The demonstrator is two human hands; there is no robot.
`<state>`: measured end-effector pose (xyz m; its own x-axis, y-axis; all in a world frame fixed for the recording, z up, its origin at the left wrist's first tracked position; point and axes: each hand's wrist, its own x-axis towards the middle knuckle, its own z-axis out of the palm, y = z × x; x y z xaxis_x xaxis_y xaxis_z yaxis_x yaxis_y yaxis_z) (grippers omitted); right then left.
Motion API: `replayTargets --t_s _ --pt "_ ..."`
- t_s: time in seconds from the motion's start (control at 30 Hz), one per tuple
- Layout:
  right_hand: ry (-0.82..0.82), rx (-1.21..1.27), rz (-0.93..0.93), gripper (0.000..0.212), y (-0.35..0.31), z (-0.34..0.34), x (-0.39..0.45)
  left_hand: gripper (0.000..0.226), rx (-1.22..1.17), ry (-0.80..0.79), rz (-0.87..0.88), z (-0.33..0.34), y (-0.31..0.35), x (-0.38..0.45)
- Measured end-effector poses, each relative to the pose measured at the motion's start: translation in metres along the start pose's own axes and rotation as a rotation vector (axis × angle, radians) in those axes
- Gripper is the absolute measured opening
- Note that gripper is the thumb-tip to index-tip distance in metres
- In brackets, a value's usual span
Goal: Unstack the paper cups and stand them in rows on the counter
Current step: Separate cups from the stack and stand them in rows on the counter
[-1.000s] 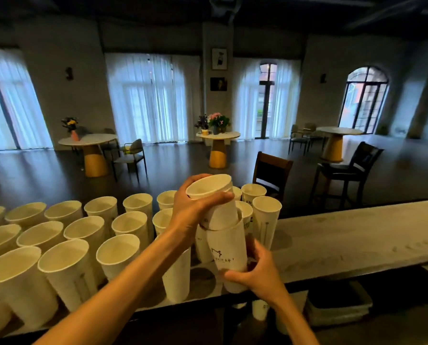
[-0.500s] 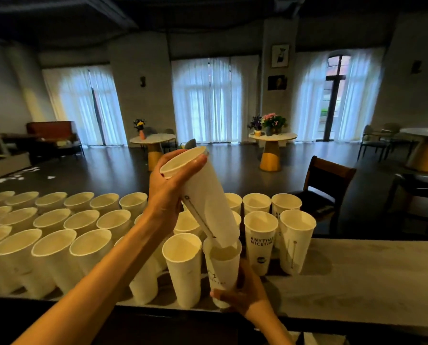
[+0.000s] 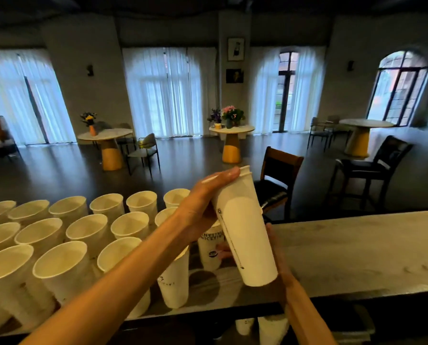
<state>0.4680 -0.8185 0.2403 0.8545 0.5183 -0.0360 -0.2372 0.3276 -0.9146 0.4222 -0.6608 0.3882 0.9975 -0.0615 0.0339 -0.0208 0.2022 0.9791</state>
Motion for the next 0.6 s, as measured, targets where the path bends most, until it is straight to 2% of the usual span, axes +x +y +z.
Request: replayTargets --t_s 0.03,0.07,0.13,0.17,0.23,0.33,0.47,0.53,0.6 --pt "-0.048 0.025 -0.020 0.105 -0.003 -0.001 -0.003 0.020 -0.004 -0.017 -0.019 0.006 -0.006 0.003" --pt "-0.141 0.028 -0.047 0.112 -0.004 0.000 -0.007 0.016 0.000 -0.017 -0.023 0.009 -0.009 0.005" --pt "-0.140 -0.086 -0.081 0.104 -0.009 -0.001 -0.018 0.013 0.053 0.006 -0.007 0.009 -0.016 0.011" --pt "-0.076 -0.170 -0.102 0.100 -0.012 -0.002 -0.021 0.017 0.097 0.025 0.012 0.008 -0.019 0.014" --pt "0.067 -0.370 -0.153 0.091 -0.016 -0.005 -0.024 0.041 0.160 0.068 0.055 0.004 -0.024 0.018" --pt "0.166 -0.623 -0.263 0.069 -0.012 -0.011 -0.025 0.074 0.102 0.191 0.135 -0.007 -0.023 0.024" --pt "0.351 -0.733 -0.244 0.063 0.014 -0.035 -0.027 0.078 -0.009 0.330 0.364 -0.020 0.006 0.017" --pt "0.429 -0.717 -0.203 0.062 0.027 -0.051 -0.025 0.081 0.054 0.385 0.489 -0.020 0.013 0.007" --pt "0.522 -0.657 -0.140 0.072 0.038 -0.064 -0.021 0.088 0.179 0.408 0.516 -0.015 0.006 -0.003"
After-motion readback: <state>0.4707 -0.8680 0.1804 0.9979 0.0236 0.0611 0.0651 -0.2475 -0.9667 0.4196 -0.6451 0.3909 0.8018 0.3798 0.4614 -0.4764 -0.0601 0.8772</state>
